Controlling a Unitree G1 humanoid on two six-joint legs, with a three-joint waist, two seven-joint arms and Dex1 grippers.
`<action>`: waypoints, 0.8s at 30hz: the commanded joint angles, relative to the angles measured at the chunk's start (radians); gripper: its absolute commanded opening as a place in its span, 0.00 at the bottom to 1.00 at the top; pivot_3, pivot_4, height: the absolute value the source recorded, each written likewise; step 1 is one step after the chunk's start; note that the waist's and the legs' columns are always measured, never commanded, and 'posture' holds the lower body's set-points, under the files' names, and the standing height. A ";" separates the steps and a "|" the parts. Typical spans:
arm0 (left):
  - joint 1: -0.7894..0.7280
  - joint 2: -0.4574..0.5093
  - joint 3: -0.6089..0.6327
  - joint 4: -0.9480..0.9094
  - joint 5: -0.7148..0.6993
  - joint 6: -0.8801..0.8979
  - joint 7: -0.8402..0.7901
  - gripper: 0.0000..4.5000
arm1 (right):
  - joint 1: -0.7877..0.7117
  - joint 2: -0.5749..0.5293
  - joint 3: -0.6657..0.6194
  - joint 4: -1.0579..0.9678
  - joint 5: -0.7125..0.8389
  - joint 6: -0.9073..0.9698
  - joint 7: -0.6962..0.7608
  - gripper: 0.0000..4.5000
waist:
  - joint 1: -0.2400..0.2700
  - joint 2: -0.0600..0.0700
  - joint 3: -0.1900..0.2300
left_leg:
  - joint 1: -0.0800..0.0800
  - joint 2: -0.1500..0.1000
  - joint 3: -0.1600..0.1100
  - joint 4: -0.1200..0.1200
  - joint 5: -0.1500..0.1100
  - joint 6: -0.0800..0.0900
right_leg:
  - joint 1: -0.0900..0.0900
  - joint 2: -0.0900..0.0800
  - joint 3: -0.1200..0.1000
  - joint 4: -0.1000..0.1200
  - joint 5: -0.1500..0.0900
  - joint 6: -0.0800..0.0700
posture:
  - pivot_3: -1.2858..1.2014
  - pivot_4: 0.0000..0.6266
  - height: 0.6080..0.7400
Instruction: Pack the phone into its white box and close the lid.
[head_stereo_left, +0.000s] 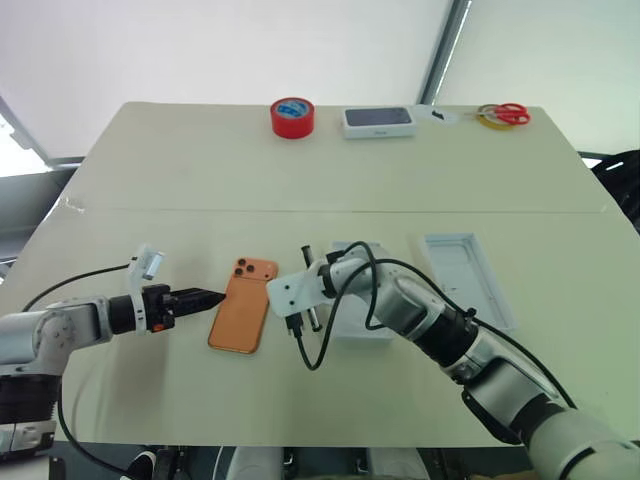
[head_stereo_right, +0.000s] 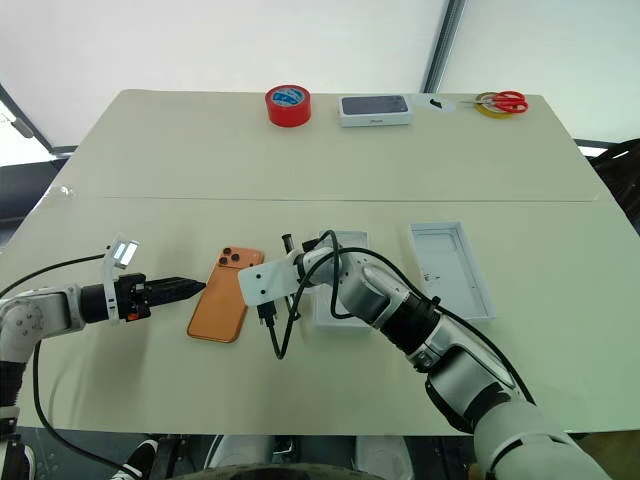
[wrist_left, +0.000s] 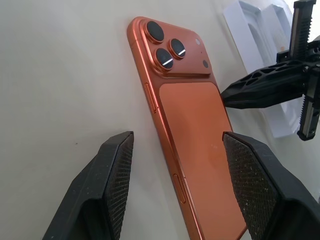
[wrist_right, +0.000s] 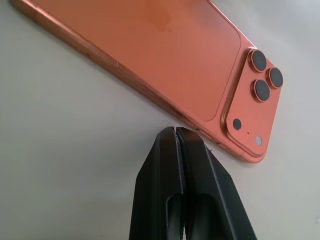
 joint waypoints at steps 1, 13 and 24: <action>0.025 -0.054 -0.103 -0.033 0.002 0.074 0.017 0.67 | 0.012 0.018 0.018 0.014 -0.013 0.004 0.002 0.01 | 0.001 0.001 -0.001 | 0.001 0.000 0.000 0.000 0.000 0.000 | 0.000 0.000 0.000 0.000 0.000 0.000 | 0.52 0.24 0.92; -0.110 -0.255 -0.028 -0.166 -0.080 0.347 0.259 0.67 | 0.024 0.003 -0.018 0.020 -0.024 0.002 0.001 0.01 | 0.017 0.009 -0.011 | 0.004 -0.008 -0.003 0.000 -0.002 0.003 | 0.004 -0.007 -0.001 0.000 0.000 0.000 | 0.52 0.24 0.92; -0.182 -0.315 0.063 -0.168 -0.058 0.482 0.346 0.67 | 0.024 0.007 -0.033 0.047 -0.038 -0.026 -0.006 0.01 | 0.001 0.003 -0.011 | 0.002 -0.008 -0.004 0.000 -0.001 0.003 | 0.005 -0.005 -0.001 0.002 0.000 0.000 | 0.52 0.24 0.92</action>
